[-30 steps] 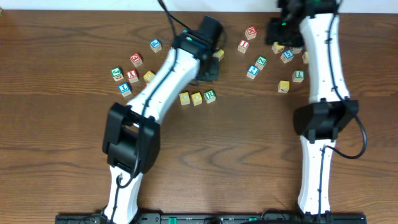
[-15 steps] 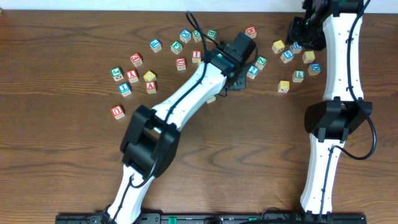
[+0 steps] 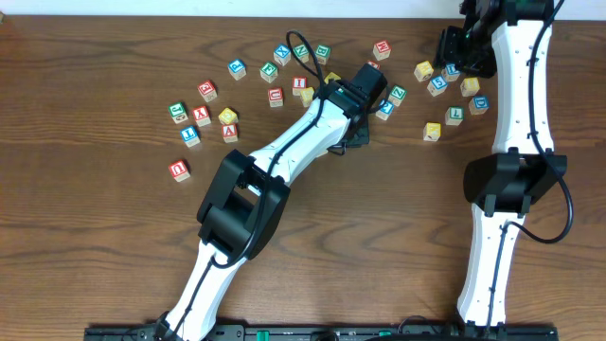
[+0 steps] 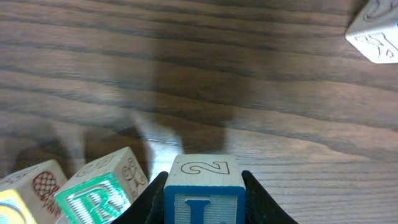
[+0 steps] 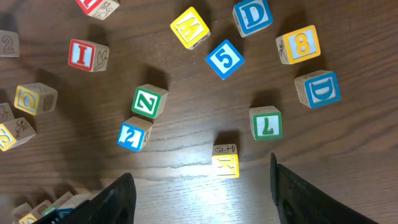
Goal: Spell out CORL
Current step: 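Set the L block right of the R block and open the left gripper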
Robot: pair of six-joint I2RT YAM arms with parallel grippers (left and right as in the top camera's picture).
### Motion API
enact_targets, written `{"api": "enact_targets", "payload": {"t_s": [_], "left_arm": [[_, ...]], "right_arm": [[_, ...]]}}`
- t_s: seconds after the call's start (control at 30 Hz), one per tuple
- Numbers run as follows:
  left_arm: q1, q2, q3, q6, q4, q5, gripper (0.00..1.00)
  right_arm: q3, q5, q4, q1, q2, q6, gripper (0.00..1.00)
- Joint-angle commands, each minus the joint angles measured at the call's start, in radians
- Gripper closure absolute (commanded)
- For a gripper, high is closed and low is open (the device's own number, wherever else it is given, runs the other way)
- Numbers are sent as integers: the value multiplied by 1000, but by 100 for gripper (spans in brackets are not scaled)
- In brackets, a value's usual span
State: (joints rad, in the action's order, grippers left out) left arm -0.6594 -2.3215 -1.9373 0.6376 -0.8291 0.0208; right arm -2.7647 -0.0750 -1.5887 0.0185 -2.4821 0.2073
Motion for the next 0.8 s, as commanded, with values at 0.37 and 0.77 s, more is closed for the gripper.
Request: {"api": "enact_targets", "payload": {"t_s": [0.37,0.77], "left_arm": [[2,-72,6,101,11,44,79],[2,-75,5,100,7,43,61]], "right_arm": [[5,-6,-6,-9,23,-14,35],[5,-6,-4,-5,23,-22,33]]}}
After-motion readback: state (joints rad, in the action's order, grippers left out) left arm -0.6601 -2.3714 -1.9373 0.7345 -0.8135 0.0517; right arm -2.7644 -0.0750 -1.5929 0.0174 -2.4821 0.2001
